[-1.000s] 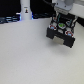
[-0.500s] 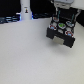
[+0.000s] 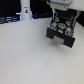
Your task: Open the kcup holder, insert the kcup into the holder, and close the kcup holder
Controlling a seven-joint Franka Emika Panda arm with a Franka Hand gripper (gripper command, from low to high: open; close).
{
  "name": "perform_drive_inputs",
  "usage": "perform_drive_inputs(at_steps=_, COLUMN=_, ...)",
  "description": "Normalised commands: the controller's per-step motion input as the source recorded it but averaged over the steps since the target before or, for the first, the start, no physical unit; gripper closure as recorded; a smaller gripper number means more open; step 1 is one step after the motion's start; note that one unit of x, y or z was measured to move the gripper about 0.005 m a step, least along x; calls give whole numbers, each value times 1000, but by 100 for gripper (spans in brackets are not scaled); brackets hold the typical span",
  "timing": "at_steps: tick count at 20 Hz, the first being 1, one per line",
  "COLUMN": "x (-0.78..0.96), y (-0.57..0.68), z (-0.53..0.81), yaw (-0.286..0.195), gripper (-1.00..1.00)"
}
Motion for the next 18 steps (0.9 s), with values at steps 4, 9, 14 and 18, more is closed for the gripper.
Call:
perform_drive_inputs(at_steps=4, x=742, y=-179, z=-47, yaw=8, gripper=-100)
perform_drive_inputs(at_steps=9, x=453, y=-22, z=-172, yaw=50, gripper=-100)
perform_drive_inputs(at_steps=14, x=4, y=158, z=-268, yaw=153, gripper=-100)
perform_drive_inputs(at_steps=18, x=-248, y=218, z=-314, yaw=224, gripper=-100)
